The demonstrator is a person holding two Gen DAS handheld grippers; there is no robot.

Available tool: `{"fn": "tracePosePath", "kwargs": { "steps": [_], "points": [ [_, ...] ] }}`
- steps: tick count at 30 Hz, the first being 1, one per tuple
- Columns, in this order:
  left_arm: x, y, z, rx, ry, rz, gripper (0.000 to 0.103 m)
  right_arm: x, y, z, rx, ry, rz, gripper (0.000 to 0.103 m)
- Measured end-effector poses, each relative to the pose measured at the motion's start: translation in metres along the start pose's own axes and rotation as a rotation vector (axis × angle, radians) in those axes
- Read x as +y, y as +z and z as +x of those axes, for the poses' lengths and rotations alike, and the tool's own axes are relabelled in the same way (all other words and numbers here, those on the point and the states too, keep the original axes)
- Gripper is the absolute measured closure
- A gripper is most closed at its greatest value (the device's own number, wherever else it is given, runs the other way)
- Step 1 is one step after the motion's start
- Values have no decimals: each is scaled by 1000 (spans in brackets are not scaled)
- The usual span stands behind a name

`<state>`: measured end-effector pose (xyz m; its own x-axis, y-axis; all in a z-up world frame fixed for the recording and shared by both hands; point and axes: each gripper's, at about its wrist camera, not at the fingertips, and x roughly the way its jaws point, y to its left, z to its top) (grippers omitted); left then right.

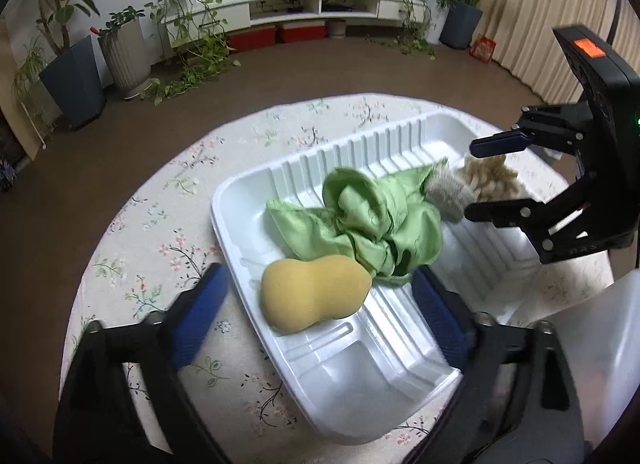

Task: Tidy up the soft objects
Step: 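Move both tools back over the yellow sponges and tissue packs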

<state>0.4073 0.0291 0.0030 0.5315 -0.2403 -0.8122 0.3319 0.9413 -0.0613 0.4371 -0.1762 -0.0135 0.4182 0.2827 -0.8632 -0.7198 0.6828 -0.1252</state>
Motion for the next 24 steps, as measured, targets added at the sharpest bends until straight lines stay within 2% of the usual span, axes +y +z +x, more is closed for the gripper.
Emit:
{"fn": "tracePosePath", "kwargs": {
  "steps": [4,6,11,13,17,24],
  "points": [
    [8,1,-25,-64,6,-34,0,-9,0,-23,-62,3,33,31],
    [15,-3,-44,-107,7,-63,0,-16,0,-36,-94,5,59,22],
    [26,-36,-109,-250,-6,-170,0,-36,-23,-96,-238,23,180,7],
    [22,-60,-135,-305,-11,-200,0,-39,-42,-124,-306,22,224,1],
    [-4,-119,-170,-343,-10,-219,0,-30,-99,-175,-419,26,306,0],
    [-80,-226,-190,-320,-38,-221,0,39,-203,-217,-463,60,420,0]
  ]
}}
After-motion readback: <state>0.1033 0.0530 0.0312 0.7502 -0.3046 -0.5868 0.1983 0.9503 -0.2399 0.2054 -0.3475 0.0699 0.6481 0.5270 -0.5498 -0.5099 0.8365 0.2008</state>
